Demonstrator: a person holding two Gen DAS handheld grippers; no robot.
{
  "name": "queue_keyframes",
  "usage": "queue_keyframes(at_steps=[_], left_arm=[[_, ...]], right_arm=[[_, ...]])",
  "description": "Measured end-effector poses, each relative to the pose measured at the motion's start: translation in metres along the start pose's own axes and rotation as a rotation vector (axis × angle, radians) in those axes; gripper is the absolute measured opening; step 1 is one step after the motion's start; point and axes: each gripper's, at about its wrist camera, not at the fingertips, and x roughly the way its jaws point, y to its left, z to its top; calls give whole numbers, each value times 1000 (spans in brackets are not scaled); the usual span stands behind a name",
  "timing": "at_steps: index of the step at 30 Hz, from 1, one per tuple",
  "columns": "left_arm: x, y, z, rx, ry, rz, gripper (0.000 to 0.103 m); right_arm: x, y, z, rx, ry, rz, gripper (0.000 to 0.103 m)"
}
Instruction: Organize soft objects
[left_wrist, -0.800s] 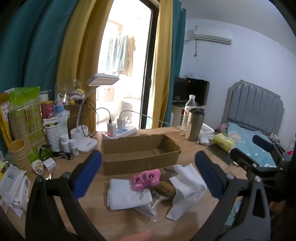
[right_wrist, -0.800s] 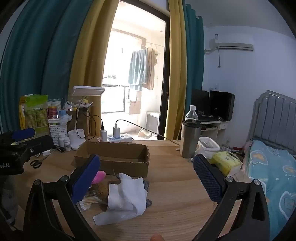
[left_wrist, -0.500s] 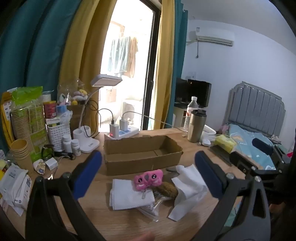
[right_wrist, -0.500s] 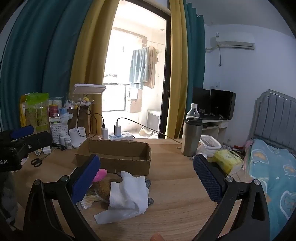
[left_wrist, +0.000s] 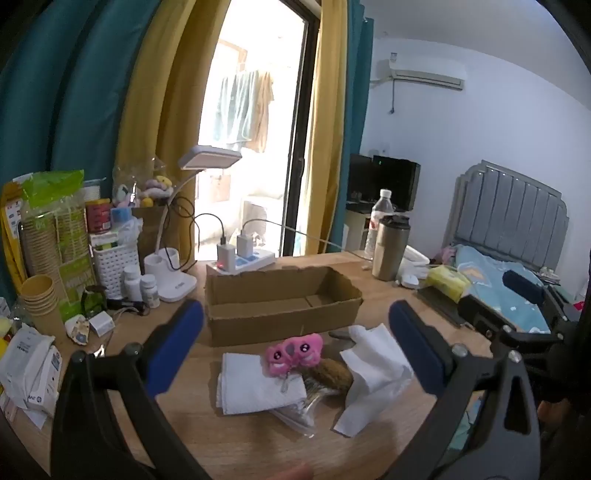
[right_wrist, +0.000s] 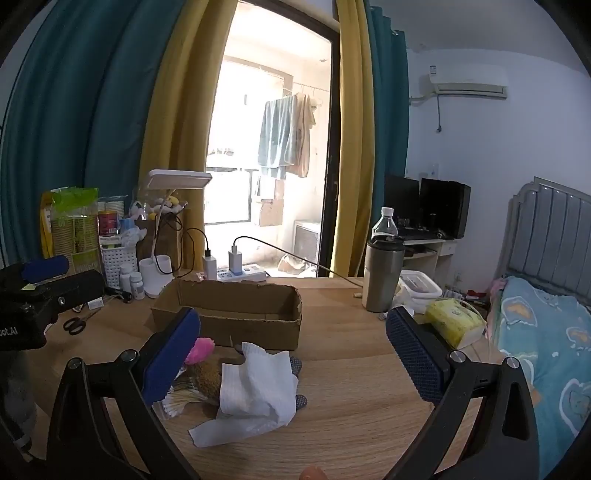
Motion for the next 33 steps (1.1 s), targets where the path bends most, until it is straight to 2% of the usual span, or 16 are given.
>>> queue_keyframes(at_steps=[14, 23, 33], left_arm=[[5, 3, -4, -16, 23, -3, 102], [7, 7, -6, -10, 27, 31, 102], [7, 8, -6, -10, 24, 33, 102]], right_arm=[[-2, 1, 4, 1, -1, 4, 103], [-2, 1, 3, 3, -3, 3, 103], [-2, 1, 4, 5, -3, 4, 103]])
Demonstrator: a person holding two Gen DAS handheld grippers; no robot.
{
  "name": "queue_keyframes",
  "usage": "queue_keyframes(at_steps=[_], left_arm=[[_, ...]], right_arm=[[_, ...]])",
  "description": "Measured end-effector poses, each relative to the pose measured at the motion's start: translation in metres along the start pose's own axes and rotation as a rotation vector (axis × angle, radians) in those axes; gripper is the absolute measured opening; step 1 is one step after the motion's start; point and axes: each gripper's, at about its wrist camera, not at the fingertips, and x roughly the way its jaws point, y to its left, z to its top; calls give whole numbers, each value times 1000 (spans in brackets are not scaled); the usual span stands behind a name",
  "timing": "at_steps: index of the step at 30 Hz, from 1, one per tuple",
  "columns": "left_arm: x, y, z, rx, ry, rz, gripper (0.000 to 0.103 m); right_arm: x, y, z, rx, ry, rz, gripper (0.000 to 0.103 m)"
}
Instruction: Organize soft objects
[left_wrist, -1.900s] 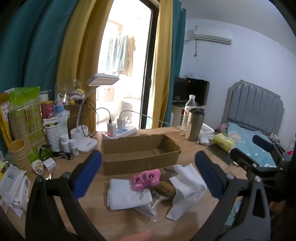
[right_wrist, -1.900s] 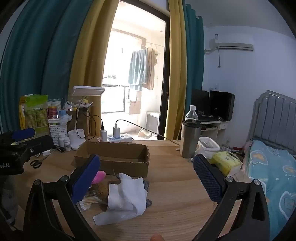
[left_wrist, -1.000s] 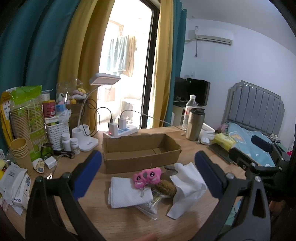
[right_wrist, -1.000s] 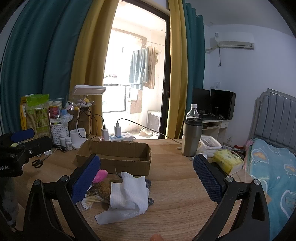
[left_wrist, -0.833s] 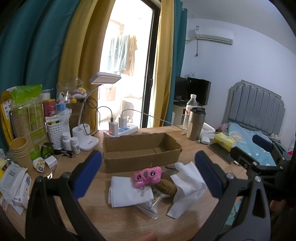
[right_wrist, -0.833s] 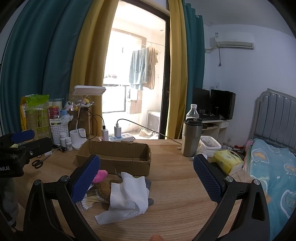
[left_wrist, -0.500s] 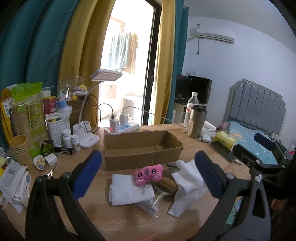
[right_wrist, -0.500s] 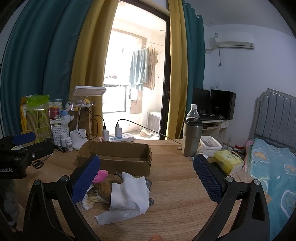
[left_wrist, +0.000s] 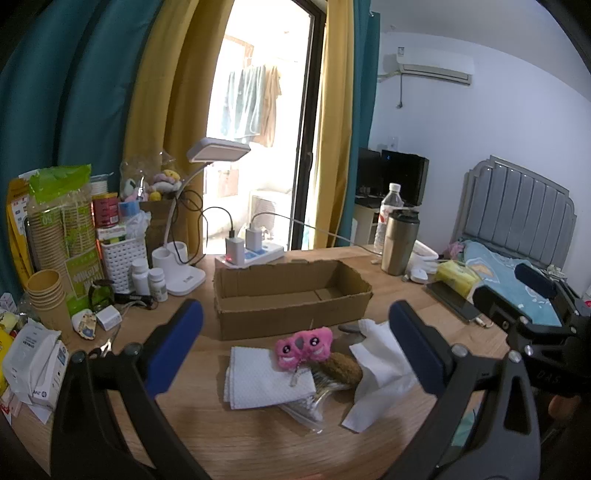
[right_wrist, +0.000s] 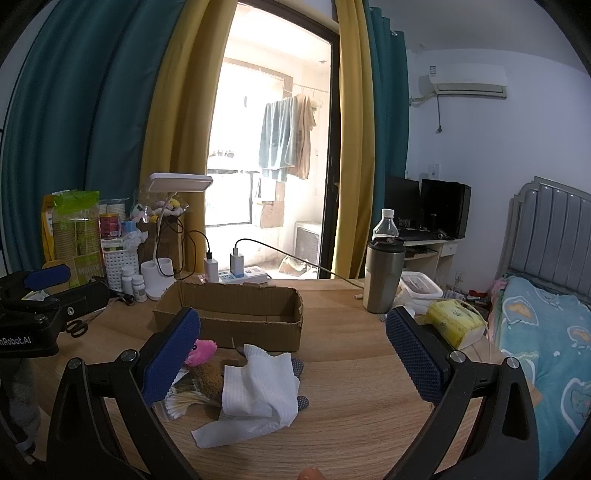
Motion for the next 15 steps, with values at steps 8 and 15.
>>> queue_keyframes(at_steps=[8, 15], left_arm=[[0, 0, 0, 1, 1, -2, 102], [0, -1, 0, 0, 0, -1, 102]], right_arm=[[0, 0, 0, 1, -2, 1, 103], [0, 0, -1, 1, -2, 1, 103]])
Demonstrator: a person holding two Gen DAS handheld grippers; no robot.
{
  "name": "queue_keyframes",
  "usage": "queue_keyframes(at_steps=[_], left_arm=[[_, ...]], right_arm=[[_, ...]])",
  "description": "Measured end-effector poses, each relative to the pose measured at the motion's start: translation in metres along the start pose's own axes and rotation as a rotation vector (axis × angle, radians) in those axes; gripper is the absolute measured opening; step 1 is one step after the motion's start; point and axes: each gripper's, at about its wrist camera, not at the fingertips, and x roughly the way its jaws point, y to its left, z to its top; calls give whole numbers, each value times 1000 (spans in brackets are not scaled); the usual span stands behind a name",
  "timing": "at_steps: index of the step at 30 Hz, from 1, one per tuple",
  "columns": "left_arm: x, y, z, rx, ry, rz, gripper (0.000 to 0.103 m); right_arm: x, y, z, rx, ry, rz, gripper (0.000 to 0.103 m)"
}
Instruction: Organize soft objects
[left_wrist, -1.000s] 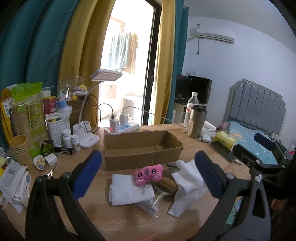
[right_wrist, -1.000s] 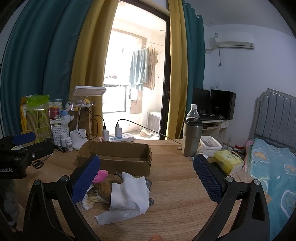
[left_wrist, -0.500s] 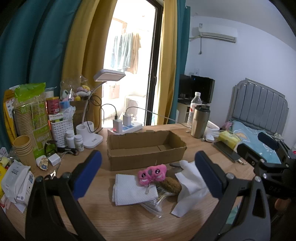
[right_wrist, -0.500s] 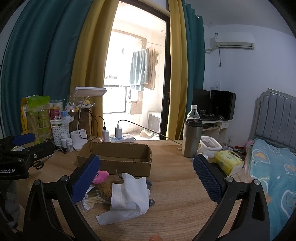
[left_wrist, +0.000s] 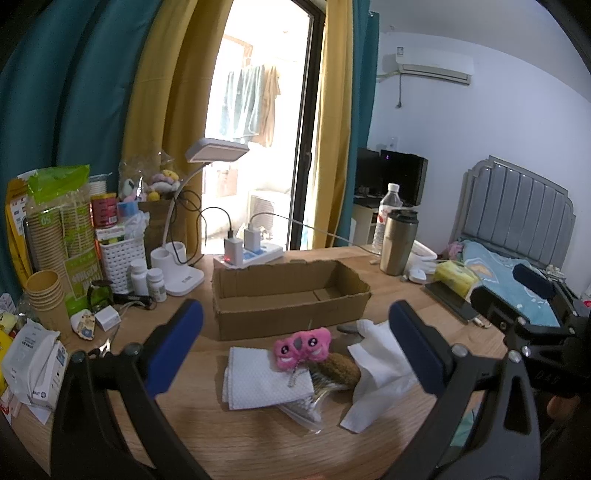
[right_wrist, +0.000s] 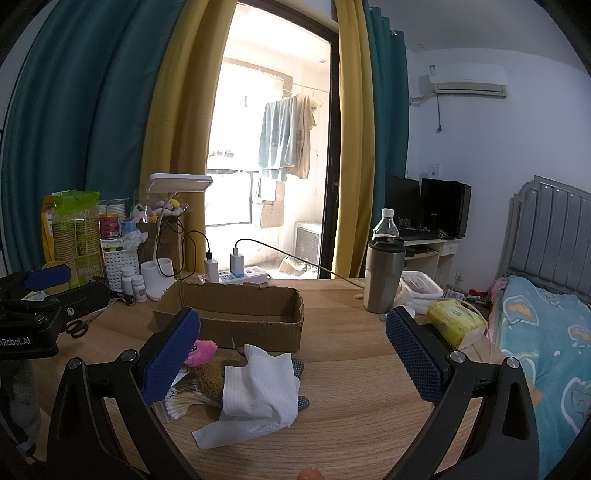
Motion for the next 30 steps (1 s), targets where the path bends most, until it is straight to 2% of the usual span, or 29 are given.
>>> queue_keyframes(at_steps=[30], left_arm=[[0, -2, -1, -1, 4, 0, 102]], right_arm=[[-1, -1, 1, 1, 1, 0, 103]])
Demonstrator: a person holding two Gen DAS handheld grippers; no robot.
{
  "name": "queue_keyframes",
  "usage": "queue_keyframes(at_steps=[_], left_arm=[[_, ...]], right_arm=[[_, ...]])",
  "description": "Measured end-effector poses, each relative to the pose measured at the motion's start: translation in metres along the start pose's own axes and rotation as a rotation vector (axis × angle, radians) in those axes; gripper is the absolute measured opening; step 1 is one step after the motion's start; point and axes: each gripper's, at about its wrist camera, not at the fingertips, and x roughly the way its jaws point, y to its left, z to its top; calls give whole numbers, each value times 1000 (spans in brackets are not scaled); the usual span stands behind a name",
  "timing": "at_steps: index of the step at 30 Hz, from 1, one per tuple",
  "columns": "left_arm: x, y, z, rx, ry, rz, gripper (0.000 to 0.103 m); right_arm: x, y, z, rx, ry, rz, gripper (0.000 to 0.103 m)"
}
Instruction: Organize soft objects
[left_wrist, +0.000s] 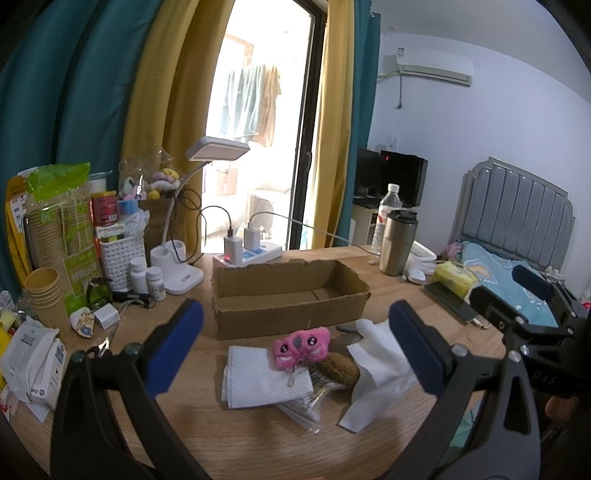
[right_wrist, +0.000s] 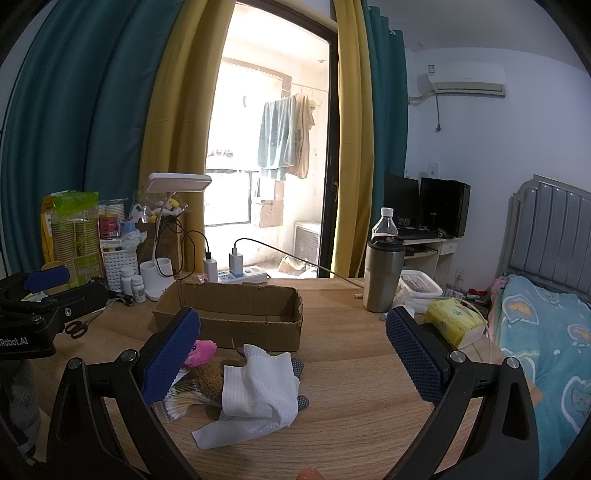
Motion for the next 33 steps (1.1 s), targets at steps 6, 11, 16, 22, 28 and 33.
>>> queue_keyframes(at_steps=[6, 11, 16, 22, 28, 33], left_arm=[[7, -1, -6, -6, 29, 1, 102], [22, 9, -17, -31, 82, 17, 102], [39, 19, -29, -49, 137, 36, 102], [60, 30, -46, -66, 204, 54, 102], [79, 35, -60, -75, 276, 63, 101], [98, 38, -67, -70, 333, 72, 101]], right_arm=[[3, -2, -1, 8, 13, -6, 103], [19, -6, -11, 13, 59, -1, 103], [36, -8, -24, 18, 113, 7, 102], [58, -7, -41, 23, 180, 21, 102], [74, -5, -58, 31, 242, 46, 101], [90, -4, -69, 43, 296, 67, 98]])
